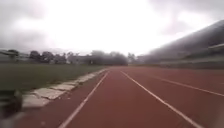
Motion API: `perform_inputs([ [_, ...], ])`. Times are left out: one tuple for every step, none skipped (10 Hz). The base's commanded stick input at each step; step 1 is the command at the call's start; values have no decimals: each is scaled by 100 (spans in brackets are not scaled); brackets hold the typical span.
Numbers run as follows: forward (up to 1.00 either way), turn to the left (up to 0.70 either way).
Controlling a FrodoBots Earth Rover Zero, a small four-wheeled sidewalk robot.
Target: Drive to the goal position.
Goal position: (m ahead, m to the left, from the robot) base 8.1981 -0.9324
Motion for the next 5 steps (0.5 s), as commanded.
perform_inputs([
  [70, 0],
  [70, 0],
  [70, 0],
  [70, 0],
  [70, 0],
])
